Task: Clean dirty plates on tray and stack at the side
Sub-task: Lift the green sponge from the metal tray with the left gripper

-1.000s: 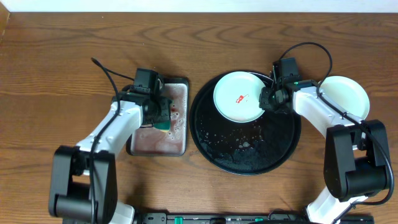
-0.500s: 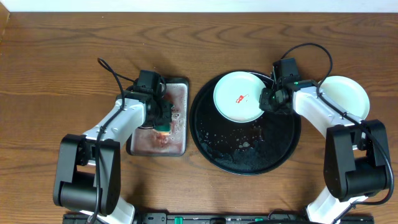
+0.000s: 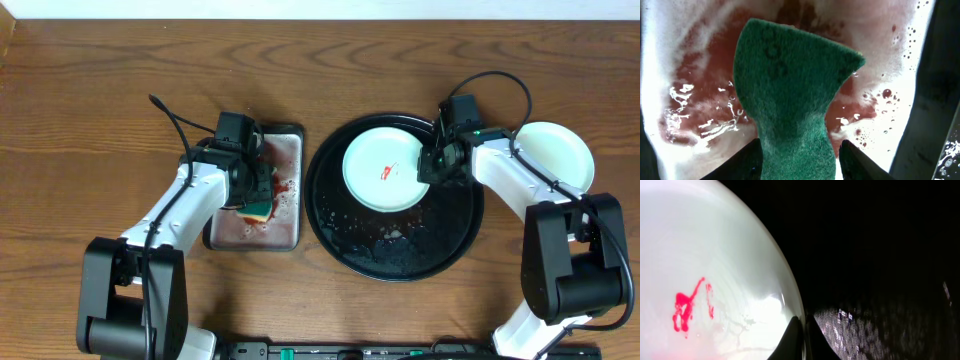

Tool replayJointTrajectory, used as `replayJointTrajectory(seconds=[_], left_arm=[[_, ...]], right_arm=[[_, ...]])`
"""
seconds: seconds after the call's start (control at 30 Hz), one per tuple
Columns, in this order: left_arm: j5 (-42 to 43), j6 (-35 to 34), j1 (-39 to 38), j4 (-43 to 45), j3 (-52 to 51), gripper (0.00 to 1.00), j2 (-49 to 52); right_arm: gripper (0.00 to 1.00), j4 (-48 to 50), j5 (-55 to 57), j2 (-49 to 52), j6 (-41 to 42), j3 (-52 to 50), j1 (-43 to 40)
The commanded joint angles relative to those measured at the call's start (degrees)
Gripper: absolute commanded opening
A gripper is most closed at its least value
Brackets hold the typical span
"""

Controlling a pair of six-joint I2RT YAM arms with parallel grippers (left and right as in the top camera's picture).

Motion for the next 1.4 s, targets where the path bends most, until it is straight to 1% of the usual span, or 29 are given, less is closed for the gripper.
replayJointTrajectory(seconds=[0.0,0.1,0.3,0.33,0.37,0.4,0.43,0.47,0.67,0.77,0.93,1.07,1.2,1.27,1.37], left_arm=[[-0.7,0.1,0.2,1.0,-1.3,0.51,-0.4],[-0.7,0.1,0.2,3.2,-3.1,0.5,-0.4],[-0.7,-0.1,0.2,7.4,-7.3,0.5,-0.4],[-0.7,-0.1,0.2,8.1,-8.0,0.4,-0.4],[-0.7,-0.1,0.2,8.2,-8.2,0.33,-0.4],[-0.7,-0.1,0.2,8.3,-8.2,0.24,-0.4],[-0.7,-0.1,0.2,8.5,-8.2,0.12,-0.4],[-0.7,-0.1,0.2,8.7,-8.1,0.08,-0.4],[-0.7,-0.2,0.2,7.1,-6.1,0.07,-2.0],[-0.7,-0.6,0.2,5.5,-5.0,0.07,-5.5],[0.2,-4.8,1.2,5.4,-5.0,0.07,-13.6],[5.4,-5.5,3.1,5.5,-5.0,0.08,-18.2],[10.1,-5.5,4.4,5.3,-5.0,0.07,-19.0],[10.4,-5.5,4.3,5.3,-5.0,0.07,-19.0],[10.4,-5.2,4.4,6.2,-5.0,0.07,-19.0]], right_arm=[[0.01,-3.5,-1.1,-0.7,-4.1,-0.5,0.6],[0.01,-6.9,-2.3,-0.7,-7.0,-0.5,0.6],[0.01,-7.6,-2.2,-0.7,-7.2,-0.5,0.8],[0.01,-7.4,-2.2,-0.7,-7.2,-0.5,1.1],[0.01,-7.3,-2.2,-0.7,-7.2,-0.5,1.3],[0.01,-7.1,-2.2,-0.7,-7.2,-0.5,1.5],[0.01,-7.0,-2.2,-0.7,-7.2,-0.5,1.6],[0.01,-7.0,-2.2,-0.7,-7.2,-0.5,1.7],[0.01,-7.1,-2.2,-0.7,-8.2,-0.5,1.7],[0.01,-7.0,-2.2,-0.7,-10.9,-0.5,1.7],[0.01,-5.8,-2.3,-0.7,-14.3,-0.5,1.7],[0.01,-4.5,-2.3,-0.7,-16.2,-0.5,1.8],[0.01,-4.2,-2.3,-0.7,-16.2,-0.5,2.1],[0.04,-4.3,-2.3,-0.7,-16.2,-0.5,2.1],[0.05,-4.3,-2.3,-0.7,-16.2,-0.5,2.1]])
